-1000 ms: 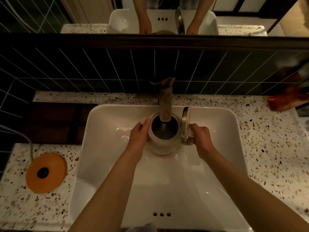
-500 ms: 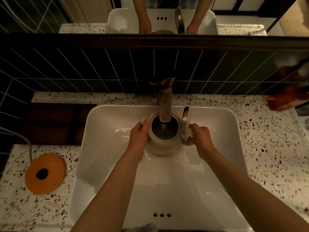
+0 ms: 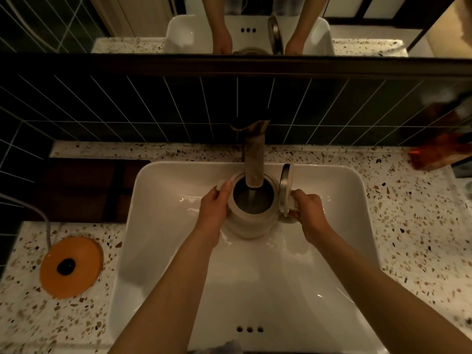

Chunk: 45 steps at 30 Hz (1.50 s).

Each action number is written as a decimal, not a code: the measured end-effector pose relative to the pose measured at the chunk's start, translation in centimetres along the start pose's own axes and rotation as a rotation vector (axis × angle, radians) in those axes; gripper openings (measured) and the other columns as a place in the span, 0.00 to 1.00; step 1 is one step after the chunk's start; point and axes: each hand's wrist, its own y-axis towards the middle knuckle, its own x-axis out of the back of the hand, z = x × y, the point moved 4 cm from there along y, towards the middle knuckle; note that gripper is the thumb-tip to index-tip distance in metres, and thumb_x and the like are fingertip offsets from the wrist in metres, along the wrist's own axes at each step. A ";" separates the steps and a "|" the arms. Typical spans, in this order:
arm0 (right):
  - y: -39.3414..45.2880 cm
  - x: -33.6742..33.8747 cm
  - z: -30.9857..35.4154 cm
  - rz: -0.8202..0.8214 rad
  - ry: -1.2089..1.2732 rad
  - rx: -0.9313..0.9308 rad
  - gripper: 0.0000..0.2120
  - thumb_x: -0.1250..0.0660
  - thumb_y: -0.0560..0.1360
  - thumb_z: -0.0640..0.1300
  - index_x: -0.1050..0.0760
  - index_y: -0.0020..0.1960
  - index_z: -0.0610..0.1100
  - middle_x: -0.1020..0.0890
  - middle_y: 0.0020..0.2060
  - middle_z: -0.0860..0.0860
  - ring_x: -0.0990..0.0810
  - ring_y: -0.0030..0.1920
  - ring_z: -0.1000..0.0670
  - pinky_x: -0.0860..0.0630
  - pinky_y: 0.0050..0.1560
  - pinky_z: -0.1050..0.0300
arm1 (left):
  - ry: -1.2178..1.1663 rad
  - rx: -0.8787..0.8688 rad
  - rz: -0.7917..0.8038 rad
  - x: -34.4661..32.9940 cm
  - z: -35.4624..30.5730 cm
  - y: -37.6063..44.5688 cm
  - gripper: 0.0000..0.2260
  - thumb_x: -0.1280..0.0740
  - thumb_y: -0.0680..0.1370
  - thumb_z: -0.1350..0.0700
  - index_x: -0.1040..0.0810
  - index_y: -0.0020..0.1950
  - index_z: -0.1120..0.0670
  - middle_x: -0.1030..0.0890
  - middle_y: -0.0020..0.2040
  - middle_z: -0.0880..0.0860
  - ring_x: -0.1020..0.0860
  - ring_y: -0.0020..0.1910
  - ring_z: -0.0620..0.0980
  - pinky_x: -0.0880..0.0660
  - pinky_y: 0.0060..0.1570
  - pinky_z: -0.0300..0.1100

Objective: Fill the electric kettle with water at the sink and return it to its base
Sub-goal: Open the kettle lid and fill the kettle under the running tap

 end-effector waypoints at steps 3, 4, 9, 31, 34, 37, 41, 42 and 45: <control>-0.1 -0.1 0.1 0.004 0.009 -0.006 0.17 0.41 0.76 0.41 0.28 0.29 0.40 0.27 0.16 0.54 0.28 0.22 0.57 0.31 0.27 0.64 | -0.003 -0.003 -0.001 0.0 0.0 0.0 0.07 0.36 0.78 0.44 0.20 0.48 0.44 0.16 0.50 0.45 0.21 0.53 0.44 0.28 0.48 0.41; -0.2 -0.1 0.1 0.001 0.011 -0.009 0.17 0.41 0.76 0.41 0.28 0.29 0.40 0.27 0.17 0.54 0.28 0.21 0.58 0.31 0.26 0.65 | -0.001 -0.004 0.000 0.0 -0.1 -0.1 0.07 0.36 0.78 0.44 0.20 0.47 0.43 0.17 0.50 0.44 0.21 0.53 0.43 0.28 0.47 0.41; 0.0 0.0 -0.2 -0.008 -0.001 0.000 0.16 0.40 0.75 0.42 0.29 0.29 0.39 0.28 0.18 0.52 0.30 0.27 0.50 0.33 0.33 0.57 | 0.017 -0.007 0.000 0.0 0.1 0.1 0.07 0.36 0.78 0.44 0.20 0.47 0.43 0.17 0.51 0.45 0.21 0.54 0.45 0.27 0.53 0.44; -0.5 -0.1 0.7 -0.040 -0.022 0.000 0.18 0.41 0.75 0.39 0.30 0.27 0.39 0.29 0.18 0.53 0.30 0.20 0.57 0.32 0.23 0.64 | 0.055 -0.013 0.022 0.1 -0.1 0.0 0.07 0.37 0.78 0.43 0.22 0.47 0.42 0.18 0.51 0.44 0.23 0.52 0.42 0.29 0.48 0.41; -0.6 -0.1 0.8 -0.058 -0.052 0.003 0.18 0.41 0.76 0.39 0.30 0.28 0.39 0.28 0.22 0.48 0.28 0.23 0.55 0.32 0.23 0.66 | 0.046 -0.014 0.014 0.1 -0.2 0.0 0.06 0.37 0.79 0.44 0.22 0.47 0.42 0.18 0.50 0.44 0.23 0.51 0.41 0.29 0.45 0.39; -0.6 -0.1 0.8 -0.057 -0.082 0.012 0.16 0.41 0.76 0.40 0.30 0.30 0.37 0.29 0.26 0.44 0.30 0.28 0.49 0.32 0.27 0.61 | 0.041 -0.016 0.010 0.0 -0.2 0.0 0.06 0.37 0.79 0.45 0.22 0.46 0.42 0.19 0.49 0.43 0.23 0.49 0.40 0.29 0.44 0.38; -0.6 -0.1 0.7 -0.045 -0.097 0.013 0.14 0.42 0.76 0.40 0.29 0.33 0.37 0.29 0.27 0.44 0.31 0.28 0.49 0.32 0.26 0.63 | 0.044 -0.017 0.010 -0.1 -0.2 0.1 0.06 0.38 0.79 0.45 0.22 0.46 0.43 0.19 0.48 0.43 0.23 0.49 0.41 0.29 0.44 0.39; -0.6 -0.1 0.7 -0.042 -0.102 0.018 0.14 0.42 0.76 0.40 0.29 0.33 0.37 0.30 0.27 0.44 0.31 0.29 0.49 0.32 0.27 0.62 | 0.045 -0.013 0.008 -0.1 -0.1 0.1 0.06 0.38 0.79 0.45 0.22 0.46 0.43 0.19 0.48 0.43 0.23 0.49 0.41 0.29 0.45 0.39; -0.5 0.0 0.8 -0.042 -0.130 0.021 0.14 0.42 0.76 0.40 0.31 0.33 0.38 0.31 0.26 0.45 0.32 0.28 0.49 0.34 0.29 0.60 | 0.049 0.003 -0.001 -0.1 0.0 0.1 0.06 0.37 0.79 0.44 0.22 0.47 0.43 0.18 0.50 0.45 0.23 0.51 0.43 0.29 0.48 0.41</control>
